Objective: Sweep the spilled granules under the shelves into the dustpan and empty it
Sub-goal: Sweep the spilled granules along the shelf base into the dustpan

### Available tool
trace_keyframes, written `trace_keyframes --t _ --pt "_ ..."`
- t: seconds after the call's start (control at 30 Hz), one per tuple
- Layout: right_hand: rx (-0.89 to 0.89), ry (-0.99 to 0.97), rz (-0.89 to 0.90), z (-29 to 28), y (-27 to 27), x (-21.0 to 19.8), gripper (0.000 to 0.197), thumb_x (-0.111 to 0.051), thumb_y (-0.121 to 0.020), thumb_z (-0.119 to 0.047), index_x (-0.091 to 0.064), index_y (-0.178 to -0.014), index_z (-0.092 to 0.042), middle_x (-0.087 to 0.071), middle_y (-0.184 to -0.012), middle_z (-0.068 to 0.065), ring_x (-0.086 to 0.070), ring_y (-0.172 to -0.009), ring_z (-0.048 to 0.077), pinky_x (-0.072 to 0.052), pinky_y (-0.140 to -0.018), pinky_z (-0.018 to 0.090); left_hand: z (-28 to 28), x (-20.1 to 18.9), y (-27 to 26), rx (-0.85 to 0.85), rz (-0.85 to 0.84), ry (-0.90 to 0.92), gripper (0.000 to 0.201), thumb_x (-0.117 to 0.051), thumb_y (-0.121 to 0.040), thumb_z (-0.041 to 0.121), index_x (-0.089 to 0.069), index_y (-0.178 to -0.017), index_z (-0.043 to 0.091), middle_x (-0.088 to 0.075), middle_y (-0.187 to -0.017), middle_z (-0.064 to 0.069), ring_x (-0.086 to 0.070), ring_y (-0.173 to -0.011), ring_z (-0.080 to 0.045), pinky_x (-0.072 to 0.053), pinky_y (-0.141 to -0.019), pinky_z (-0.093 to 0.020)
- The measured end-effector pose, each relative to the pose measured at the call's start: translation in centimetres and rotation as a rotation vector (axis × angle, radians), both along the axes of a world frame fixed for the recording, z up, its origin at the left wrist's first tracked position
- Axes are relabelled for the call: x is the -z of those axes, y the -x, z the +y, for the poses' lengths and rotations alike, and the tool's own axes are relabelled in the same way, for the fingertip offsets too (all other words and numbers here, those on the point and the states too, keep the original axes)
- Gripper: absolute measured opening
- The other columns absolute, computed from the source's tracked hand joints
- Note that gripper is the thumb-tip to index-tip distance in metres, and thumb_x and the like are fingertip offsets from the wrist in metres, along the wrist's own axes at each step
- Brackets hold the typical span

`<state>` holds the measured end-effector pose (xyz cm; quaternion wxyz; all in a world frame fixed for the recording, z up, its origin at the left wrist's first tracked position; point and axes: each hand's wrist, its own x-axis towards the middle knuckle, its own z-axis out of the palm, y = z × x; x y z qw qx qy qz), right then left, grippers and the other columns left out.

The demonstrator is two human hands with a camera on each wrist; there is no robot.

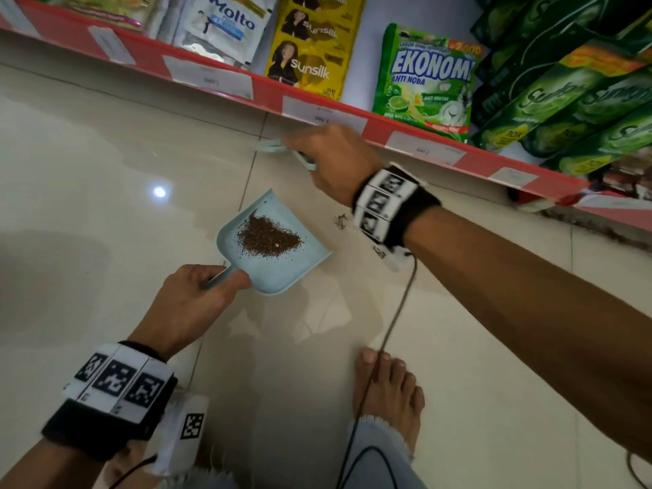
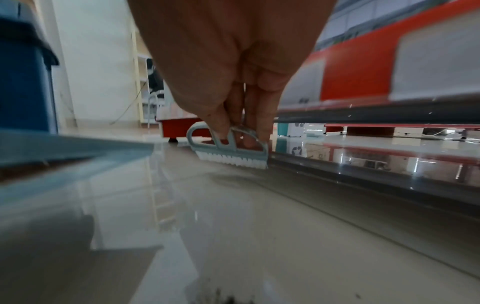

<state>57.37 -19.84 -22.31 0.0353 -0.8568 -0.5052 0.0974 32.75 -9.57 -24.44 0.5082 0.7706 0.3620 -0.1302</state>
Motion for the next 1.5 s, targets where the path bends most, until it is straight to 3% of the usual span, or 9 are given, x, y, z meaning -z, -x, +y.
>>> trace_keyframes --t 0.2,0.37,0.5,0.67,0.83,1.13,1.27,1.37,1.5 --pt "-0.175 -0.022 0.213 -3.4 -1.6 0.3 0.058 -0.046 -0.087 0.008 -0.064 -0.128 -0.029 -0.068 -0.126 0.005 -0.066 -0.108 0.023 -0.05 -0.091 0.028 0.3 0.0 0.6 -0.007 -0.012 -0.005 0.048 -0.064 -0.08 0.048 -0.039 -0.06 0.013 -0.034 -0.058 -0.002 -0.029 -0.053 -0.015 -0.026 -0.059 -0.032" --pt "-0.162 0.036 0.181 -13.4 -1.7 0.0 0.051 -0.064 -0.076 0.014 -0.071 -0.119 -0.013 -0.07 -0.12 0.011 -0.067 -0.11 0.03 -0.054 -0.094 0.048 0.1 0.3 0.5 -0.019 -0.024 0.025 0.041 -0.062 -0.074 0.048 -0.039 -0.06 0.017 -0.037 -0.057 -0.001 -0.033 -0.055 -0.016 -0.027 -0.059 -0.032" --pt "-0.02 -0.055 0.108 -17.5 -0.8 -0.8 0.048 -0.067 -0.079 0.01 -0.068 -0.122 -0.013 -0.07 -0.121 0.007 -0.068 -0.107 0.029 -0.057 -0.086 0.044 -0.5 0.3 -0.3 0.022 -0.023 0.04 0.04 -0.06 -0.073 0.05 -0.041 -0.061 0.017 -0.038 -0.058 -0.002 -0.035 -0.055 -0.016 -0.029 -0.06 -0.033" --pt "0.303 0.043 -0.233 -16.2 -0.7 0.1 0.042 -0.056 -0.081 0.005 -0.061 -0.122 -0.007 -0.07 -0.108 0.021 -0.067 -0.088 0.044 -0.055 -0.069 0.045 -1.3 0.2 -1.2 0.078 -0.031 0.028 0.04 -0.059 -0.071 0.053 -0.042 -0.061 0.017 -0.038 -0.057 -0.002 -0.035 -0.054 -0.015 -0.029 -0.059 -0.031" --pt "0.533 0.182 -0.269 -13.8 -1.1 1.9 0.04 -0.053 -0.087 -0.003 -0.057 -0.125 -0.013 -0.068 -0.109 0.017 -0.067 -0.091 0.042 -0.053 -0.074 0.045 -1.8 0.2 -1.4 0.093 -0.013 0.019 0.041 -0.058 -0.068 0.055 -0.046 -0.061 0.016 -0.04 -0.056 -0.002 -0.037 -0.054 -0.015 -0.031 -0.059 -0.032" --pt "0.248 -0.024 0.009 -14.4 5.1 0.8 0.047 -0.057 -0.085 -0.005 -0.062 -0.127 -0.027 -0.073 -0.103 0.004 -0.066 -0.086 0.029 -0.05 -0.064 0.034 -1.6 1.2 -0.7 0.079 0.025 0.006 0.042 -0.056 -0.066 0.057 -0.045 -0.06 0.017 -0.042 -0.056 -0.002 -0.039 -0.055 -0.017 -0.032 -0.06 -0.033" --pt "0.43 -0.114 -0.211 -15.5 4.8 0.0 0.039 -0.063 -0.087 -0.008 -0.065 -0.121 -0.026 -0.074 -0.089 0.005 -0.067 -0.069 0.03 -0.046 -0.057 0.03 -2.0 1.7 -0.8 0.101 0.037 -0.012 0.041 -0.057 -0.069 0.055 -0.046 -0.057 0.017 -0.042 -0.05 0.002 -0.04 -0.051 -0.016 -0.033 -0.058 -0.031" --pt "0.654 -0.007 -0.312 -15.8 3.2 -0.2 0.021 -0.059 -0.09 -0.018 -0.068 -0.108 -0.023 -0.069 -0.076 0.012 -0.063 -0.065 0.037 -0.034 -0.059 0.032 -2.1 2.1 -0.9 0.105 0.05 -0.012 0.044 -0.058 -0.069 0.058 -0.044 -0.054 0.019 -0.042 -0.046 0.006 -0.039 -0.046 -0.012 -0.033 -0.056 -0.029" --pt "0.583 0.12 -0.225 -14.9 4.5 0.6 0.021 -0.051 -0.095 -0.027 -0.068 -0.106 -0.021 -0.068 -0.074 0.011 -0.064 -0.067 0.035 -0.035 -0.06 0.032 -2.2 2.6 -1.0 0.105 0.076 -0.039 0.049 -0.063 -0.075 0.056 -0.042 -0.051 0.019 -0.044 -0.042 0.007 -0.038 -0.038 -0.005 -0.034 -0.053 -0.028"
